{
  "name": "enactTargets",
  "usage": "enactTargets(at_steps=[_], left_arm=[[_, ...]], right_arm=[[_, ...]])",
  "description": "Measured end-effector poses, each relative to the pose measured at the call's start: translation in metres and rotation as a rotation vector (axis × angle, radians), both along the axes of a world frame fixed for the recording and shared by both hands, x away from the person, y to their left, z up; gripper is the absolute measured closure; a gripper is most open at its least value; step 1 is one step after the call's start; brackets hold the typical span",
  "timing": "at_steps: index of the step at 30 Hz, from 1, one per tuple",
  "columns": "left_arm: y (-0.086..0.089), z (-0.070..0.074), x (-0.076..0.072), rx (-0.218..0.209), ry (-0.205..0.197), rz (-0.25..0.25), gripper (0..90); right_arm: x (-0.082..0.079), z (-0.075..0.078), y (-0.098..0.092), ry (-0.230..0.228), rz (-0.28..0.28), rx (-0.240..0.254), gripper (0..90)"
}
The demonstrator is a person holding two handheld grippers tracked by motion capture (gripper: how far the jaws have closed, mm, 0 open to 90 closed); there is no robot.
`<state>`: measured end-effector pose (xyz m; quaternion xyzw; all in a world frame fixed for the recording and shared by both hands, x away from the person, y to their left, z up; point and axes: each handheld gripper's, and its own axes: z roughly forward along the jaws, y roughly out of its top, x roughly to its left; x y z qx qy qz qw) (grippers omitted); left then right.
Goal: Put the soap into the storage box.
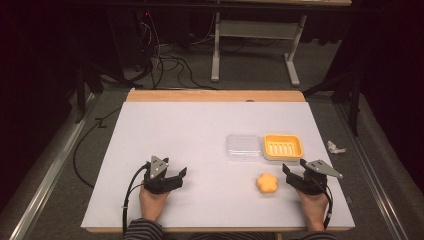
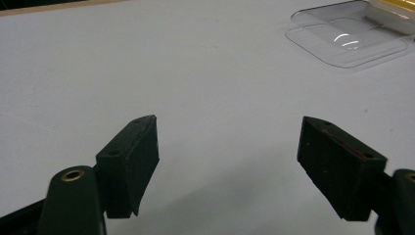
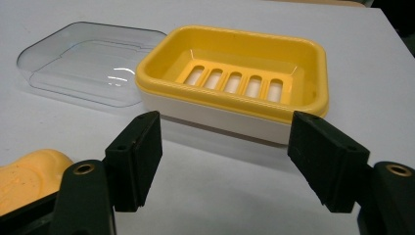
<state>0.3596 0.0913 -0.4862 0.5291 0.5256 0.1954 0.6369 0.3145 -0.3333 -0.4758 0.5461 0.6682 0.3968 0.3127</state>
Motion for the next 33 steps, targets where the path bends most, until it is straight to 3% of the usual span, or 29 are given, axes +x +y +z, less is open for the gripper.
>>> enactTargets(at_steps=[13,16,19,22,25,33], left_arm=[[-0.0002,0.0002,0.0000,-0.008,0.004,-0.004,24.4],[-0.0001,0.0003,0.0003,-0.007,0.007,-0.004,24.4],[0.0001,0.0005,0.0005,-0.014,0.010,-0.002,24.3],[0.0001,0.0005,0.0000,-0.011,0.008,-0.004,24.2],[0.0001,0.0005,0.0001,-0.013,0.009,-0.007,24.2],[0.0004,0.0004,-0.0005,-0.008,0.005,-0.016,24.0]], right_arm=[[0.0002,0.0000,0.0000,0.003,-0.004,0.004,29.7],[0.0008,0.0002,-0.0029,0.003,-0.016,0.027,30.0],[0.0036,0.0005,-0.0088,0.028,-0.025,0.090,30.6],[0.0024,0.0014,-0.0095,0.024,-0.026,0.089,30.3],[0.0006,0.0024,-0.0079,0.013,-0.013,0.073,29.0],[-0.0063,0.0074,-0.0095,-0.010,0.033,0.111,23.8]])
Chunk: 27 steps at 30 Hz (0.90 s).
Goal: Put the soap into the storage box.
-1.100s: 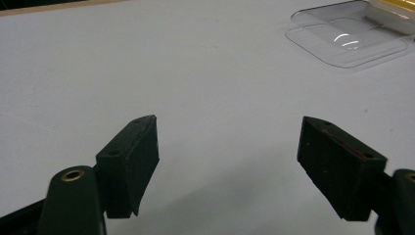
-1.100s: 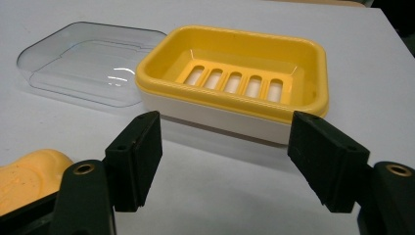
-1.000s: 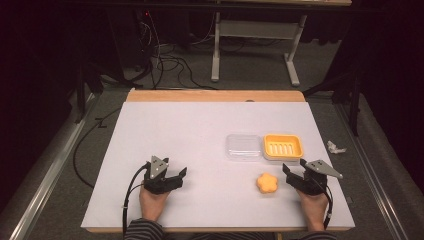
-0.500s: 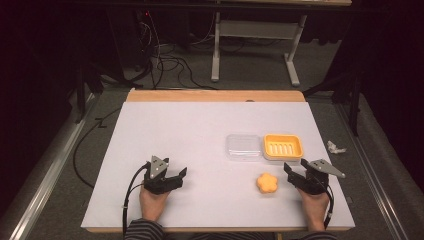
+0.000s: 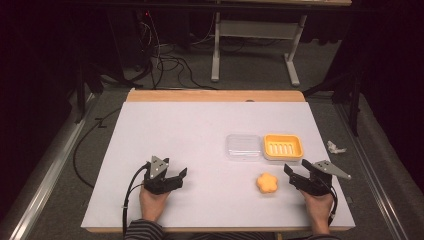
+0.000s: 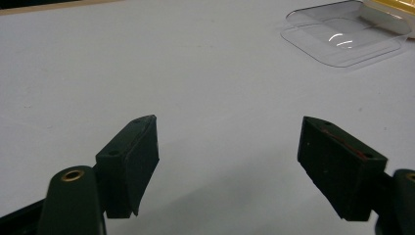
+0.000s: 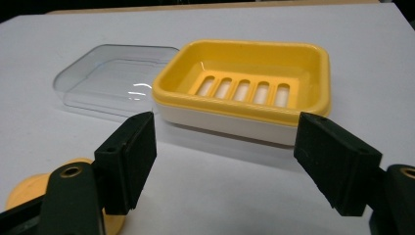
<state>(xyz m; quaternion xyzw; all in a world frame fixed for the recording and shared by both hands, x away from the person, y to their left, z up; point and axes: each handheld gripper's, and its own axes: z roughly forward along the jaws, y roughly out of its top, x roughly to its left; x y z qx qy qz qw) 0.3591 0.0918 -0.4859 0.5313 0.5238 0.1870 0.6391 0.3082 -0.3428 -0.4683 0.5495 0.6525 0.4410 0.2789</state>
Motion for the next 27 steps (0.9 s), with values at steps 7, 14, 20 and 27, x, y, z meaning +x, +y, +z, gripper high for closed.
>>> enactTargets(at_steps=[7,14,20,27], left_arm=[[-0.001,0.000,-0.001,0.004,-0.006,0.000,23.9],[-0.001,0.000,-0.001,0.005,-0.009,0.001,23.9],[-0.001,0.000,-0.001,0.007,-0.005,-0.005,24.6],[-0.001,0.000,-0.001,0.006,-0.005,-0.007,25.5]], right_arm=[[-0.005,0.006,0.002,-0.013,0.039,0.023,22.6],[-0.009,0.006,0.007,-0.020,0.052,0.021,20.4],[-0.012,0.009,0.012,-0.007,0.075,0.026,20.3],[-0.018,0.017,0.017,0.043,0.083,0.011,20.7]])
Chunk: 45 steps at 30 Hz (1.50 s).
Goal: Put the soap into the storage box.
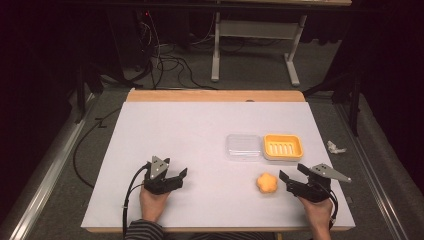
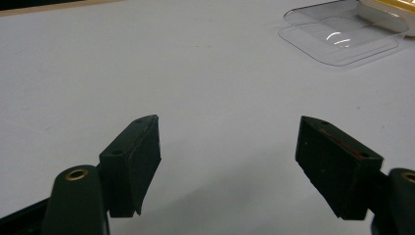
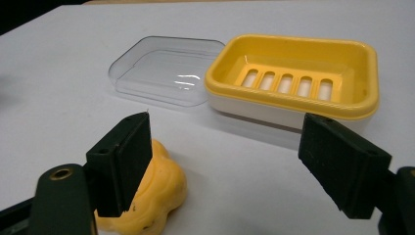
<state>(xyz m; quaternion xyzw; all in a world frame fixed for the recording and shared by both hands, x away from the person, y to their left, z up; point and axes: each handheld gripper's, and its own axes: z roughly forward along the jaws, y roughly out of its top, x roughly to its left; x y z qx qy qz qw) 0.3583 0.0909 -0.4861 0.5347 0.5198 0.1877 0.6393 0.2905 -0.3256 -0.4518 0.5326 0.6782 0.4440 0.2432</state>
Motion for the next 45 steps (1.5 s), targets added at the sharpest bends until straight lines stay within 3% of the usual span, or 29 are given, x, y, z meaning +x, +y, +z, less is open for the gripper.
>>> enactTargets(at_steps=[7,25,45], left_arm=[[0.000,0.000,0.000,0.000,0.003,0.003,25.2],[0.000,0.000,0.001,-0.002,0.005,0.005,24.8],[-0.001,0.000,0.001,-0.004,0.006,0.007,24.7]], right_arm=[[-0.006,0.007,0.008,0.003,0.031,-0.020,21.0],[-0.009,0.005,0.029,0.044,0.124,-0.093,20.6],[0.003,-0.004,0.054,0.142,0.205,-0.203,17.5]])
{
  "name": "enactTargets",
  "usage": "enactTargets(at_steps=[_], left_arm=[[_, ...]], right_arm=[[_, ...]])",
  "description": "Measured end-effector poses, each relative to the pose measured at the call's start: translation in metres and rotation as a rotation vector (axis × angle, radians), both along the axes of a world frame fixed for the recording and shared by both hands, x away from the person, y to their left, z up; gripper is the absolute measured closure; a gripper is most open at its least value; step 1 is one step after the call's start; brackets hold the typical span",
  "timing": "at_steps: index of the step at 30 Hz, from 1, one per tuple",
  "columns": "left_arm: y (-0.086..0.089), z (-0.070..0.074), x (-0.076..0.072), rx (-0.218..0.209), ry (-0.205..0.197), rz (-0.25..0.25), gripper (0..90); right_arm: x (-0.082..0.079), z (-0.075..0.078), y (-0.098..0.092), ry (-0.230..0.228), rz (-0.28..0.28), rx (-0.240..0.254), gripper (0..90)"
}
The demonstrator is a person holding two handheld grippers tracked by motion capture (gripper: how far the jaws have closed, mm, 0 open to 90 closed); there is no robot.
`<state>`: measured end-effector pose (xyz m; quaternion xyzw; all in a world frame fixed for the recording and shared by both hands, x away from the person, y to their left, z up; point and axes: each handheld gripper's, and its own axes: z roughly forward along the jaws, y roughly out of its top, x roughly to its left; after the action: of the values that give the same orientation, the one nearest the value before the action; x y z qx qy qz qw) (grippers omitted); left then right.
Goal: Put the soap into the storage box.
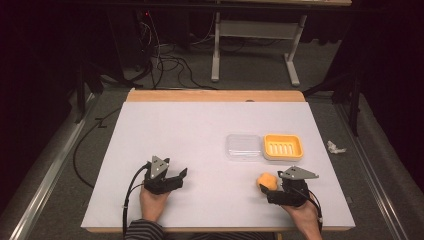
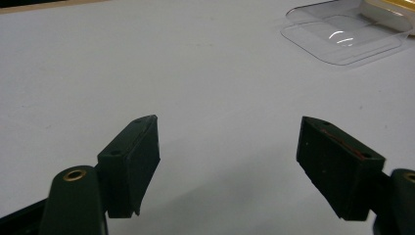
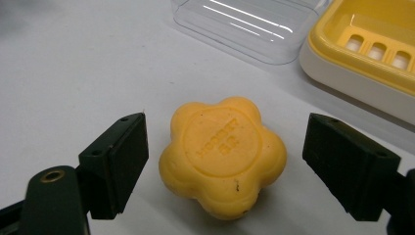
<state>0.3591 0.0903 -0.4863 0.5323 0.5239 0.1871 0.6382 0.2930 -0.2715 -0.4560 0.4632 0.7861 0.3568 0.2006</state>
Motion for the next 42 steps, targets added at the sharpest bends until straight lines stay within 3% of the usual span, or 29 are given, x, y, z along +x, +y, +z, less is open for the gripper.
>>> enactTargets(at_steps=[13,35,42], left_arm=[[0.000,0.000,0.000,0.003,-0.002,0.000,24.8],[0.000,0.000,0.000,0.001,0.000,0.002,24.7],[0.000,0.000,0.000,0.006,0.001,0.003,24.7]], right_arm=[[0.009,-0.009,0.009,0.072,0.014,-0.064,17.2],[0.012,-0.015,0.014,0.102,0.035,-0.141,20.5],[0.014,-0.014,0.012,0.113,0.048,-0.142,24.8]])
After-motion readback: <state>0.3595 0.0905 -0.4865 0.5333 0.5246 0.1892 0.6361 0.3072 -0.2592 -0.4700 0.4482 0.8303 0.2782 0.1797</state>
